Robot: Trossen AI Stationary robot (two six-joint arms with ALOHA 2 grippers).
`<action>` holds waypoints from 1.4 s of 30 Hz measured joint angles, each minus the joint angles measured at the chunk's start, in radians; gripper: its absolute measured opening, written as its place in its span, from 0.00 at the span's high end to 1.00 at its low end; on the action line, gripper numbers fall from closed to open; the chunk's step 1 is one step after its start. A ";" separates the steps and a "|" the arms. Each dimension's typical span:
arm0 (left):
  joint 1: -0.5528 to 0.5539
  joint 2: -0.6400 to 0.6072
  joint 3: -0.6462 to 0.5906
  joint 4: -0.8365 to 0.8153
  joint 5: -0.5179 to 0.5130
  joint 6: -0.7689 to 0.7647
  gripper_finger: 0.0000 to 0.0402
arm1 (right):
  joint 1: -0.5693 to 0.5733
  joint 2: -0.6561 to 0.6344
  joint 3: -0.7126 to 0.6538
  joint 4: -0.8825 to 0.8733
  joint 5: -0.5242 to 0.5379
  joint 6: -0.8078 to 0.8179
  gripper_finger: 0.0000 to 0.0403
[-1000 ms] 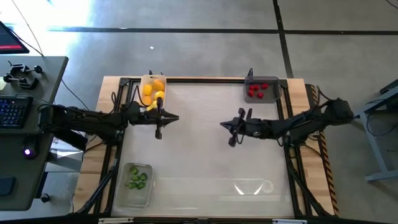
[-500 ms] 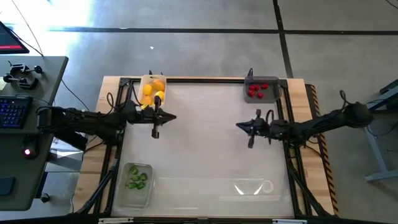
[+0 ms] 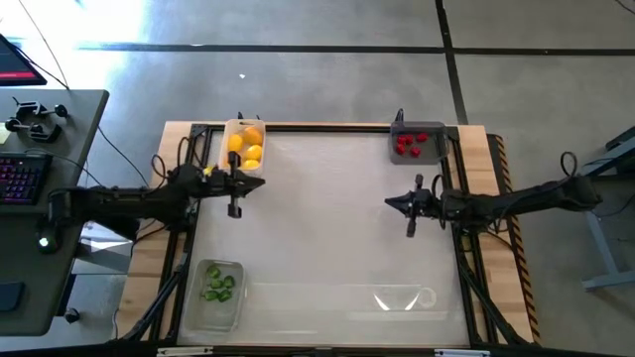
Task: Sort produce into baskets
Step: Return to Home Position
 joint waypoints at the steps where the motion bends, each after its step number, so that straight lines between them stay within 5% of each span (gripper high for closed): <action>1: 0.008 -0.021 -0.012 0.000 0.001 -0.004 1.00 | -0.012 -0.018 0.000 -0.019 0.000 -0.002 1.00; 6: 0.054 -0.122 -0.068 -0.007 0.037 -0.021 1.00 | -0.088 -0.109 0.000 -0.093 -0.042 -0.026 1.00; 15: 0.130 -0.305 -0.070 -0.277 0.151 -0.062 1.00 | -0.235 -0.269 0.000 -0.182 -0.148 -0.078 1.00; 23: 0.165 -0.515 -0.069 -0.491 0.152 -0.078 1.00 | -0.324 -0.371 0.000 -0.235 -0.185 -0.101 1.00; 30: 0.163 -0.767 -0.068 -0.712 -0.028 -0.084 1.00 | -0.371 -0.408 0.000 -0.241 -0.179 -0.095 1.00; 42: 0.046 -0.768 -0.067 -0.761 -0.386 -0.114 1.00 | -0.395 -0.419 -0.001 -0.227 -0.082 -0.069 1.00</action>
